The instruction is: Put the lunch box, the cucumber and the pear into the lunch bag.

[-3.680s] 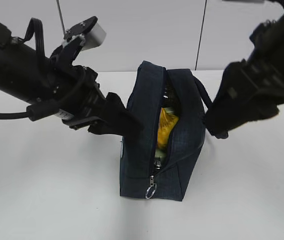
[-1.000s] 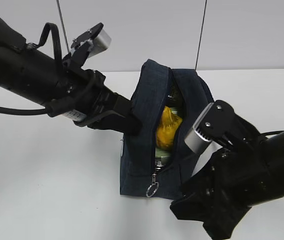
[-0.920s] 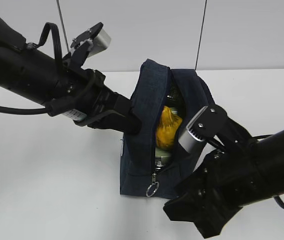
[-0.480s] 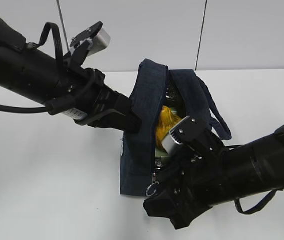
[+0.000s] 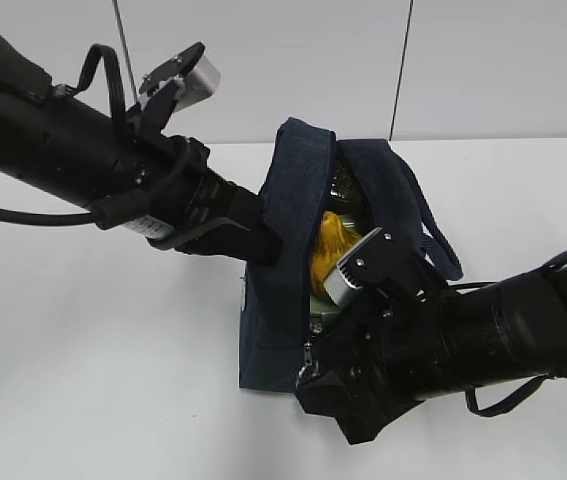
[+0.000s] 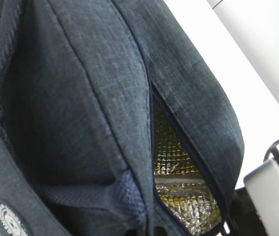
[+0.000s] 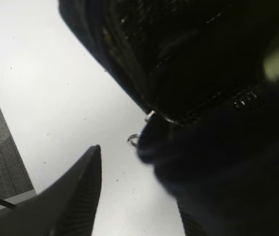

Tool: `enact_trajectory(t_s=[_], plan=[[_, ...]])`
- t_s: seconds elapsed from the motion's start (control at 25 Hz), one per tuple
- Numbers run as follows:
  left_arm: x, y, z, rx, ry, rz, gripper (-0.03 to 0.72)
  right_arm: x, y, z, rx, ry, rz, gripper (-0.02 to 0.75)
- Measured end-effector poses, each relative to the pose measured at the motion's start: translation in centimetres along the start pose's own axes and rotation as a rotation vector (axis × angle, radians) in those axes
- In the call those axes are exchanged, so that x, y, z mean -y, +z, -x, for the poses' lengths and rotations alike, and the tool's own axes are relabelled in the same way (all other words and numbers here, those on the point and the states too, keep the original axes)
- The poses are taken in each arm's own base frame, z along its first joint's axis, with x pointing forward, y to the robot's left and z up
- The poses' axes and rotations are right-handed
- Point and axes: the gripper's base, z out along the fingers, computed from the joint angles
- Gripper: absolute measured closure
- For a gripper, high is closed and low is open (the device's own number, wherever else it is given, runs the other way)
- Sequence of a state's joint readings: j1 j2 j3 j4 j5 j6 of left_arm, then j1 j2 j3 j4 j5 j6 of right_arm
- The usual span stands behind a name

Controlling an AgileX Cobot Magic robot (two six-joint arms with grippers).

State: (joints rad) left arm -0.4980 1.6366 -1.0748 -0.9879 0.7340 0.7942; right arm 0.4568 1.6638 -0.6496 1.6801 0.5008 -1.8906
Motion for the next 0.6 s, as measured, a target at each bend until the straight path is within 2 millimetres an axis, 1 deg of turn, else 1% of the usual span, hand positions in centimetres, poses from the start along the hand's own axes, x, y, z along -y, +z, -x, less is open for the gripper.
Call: enact_trajectory(t_s=[0.6], plan=[[-0.01, 0.0, 0.01, 0.001, 0.0, 0.001, 0.701, 0.31, 0.03, 0.17, 0.019, -0.103, -0.034, 0.344]])
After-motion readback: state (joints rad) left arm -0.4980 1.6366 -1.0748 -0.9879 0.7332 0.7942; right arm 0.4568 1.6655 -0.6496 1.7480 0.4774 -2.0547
